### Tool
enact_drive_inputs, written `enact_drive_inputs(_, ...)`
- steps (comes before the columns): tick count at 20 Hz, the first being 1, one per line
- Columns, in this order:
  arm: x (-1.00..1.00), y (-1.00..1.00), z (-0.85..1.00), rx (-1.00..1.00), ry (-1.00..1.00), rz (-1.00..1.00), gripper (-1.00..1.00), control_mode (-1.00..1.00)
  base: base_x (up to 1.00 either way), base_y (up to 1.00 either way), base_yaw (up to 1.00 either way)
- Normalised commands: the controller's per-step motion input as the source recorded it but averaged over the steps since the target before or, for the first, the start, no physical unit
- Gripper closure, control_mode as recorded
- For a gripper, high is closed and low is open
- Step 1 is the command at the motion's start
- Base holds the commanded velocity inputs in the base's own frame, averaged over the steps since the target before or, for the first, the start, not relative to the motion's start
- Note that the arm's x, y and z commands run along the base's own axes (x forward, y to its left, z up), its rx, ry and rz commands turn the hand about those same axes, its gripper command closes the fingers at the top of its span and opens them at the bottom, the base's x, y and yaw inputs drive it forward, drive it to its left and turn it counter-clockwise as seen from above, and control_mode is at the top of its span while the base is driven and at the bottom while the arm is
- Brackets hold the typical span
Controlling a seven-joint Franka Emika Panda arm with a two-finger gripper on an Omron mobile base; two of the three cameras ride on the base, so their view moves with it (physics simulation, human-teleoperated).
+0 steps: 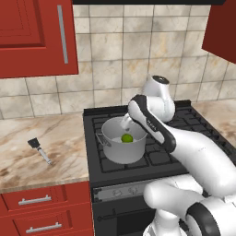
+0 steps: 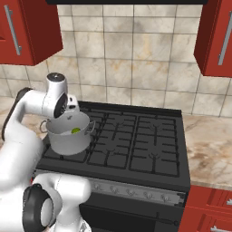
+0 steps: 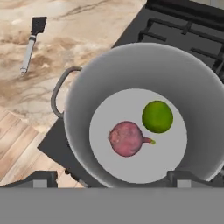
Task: Put the onion and lime in the pot. Retrieve the spatula and lightly stir the vegetables in the pot.
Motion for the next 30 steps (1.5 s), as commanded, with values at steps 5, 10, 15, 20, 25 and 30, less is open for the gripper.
enact_drive_inputs(5, -0.76, 0.84, 0.27, 0.00, -0.11, 0.03, -1.00, -1.00, 0.00, 0.00, 0.00)
enact_drive_inputs(10, -0.64, 1.00, 0.15, -0.12, -0.02, 0.00, -1.00, -1.00, 0.00, 0.00, 0.00)
enact_drive_inputs(15, -0.25, 1.00, 0.07, -0.03, -0.03, 0.00, -1.00, -1.00, 0.00, 0.00, 0.00)
enact_drive_inputs(20, 0.39, 1.00, 0.00, -0.11, 0.14, 0.00, -1.00, -1.00, 0.00, 0.00, 0.00)
enact_drive_inputs(25, 0.77, 0.92, -0.07, -0.05, 0.17, 0.00, -1.00, -1.00, 0.00, 0.00, 0.00)
enact_drive_inputs(30, 0.46, 0.75, -0.24, 0.00, 0.12, 0.00, -1.00, -1.00, 0.00, 0.00, 0.00)
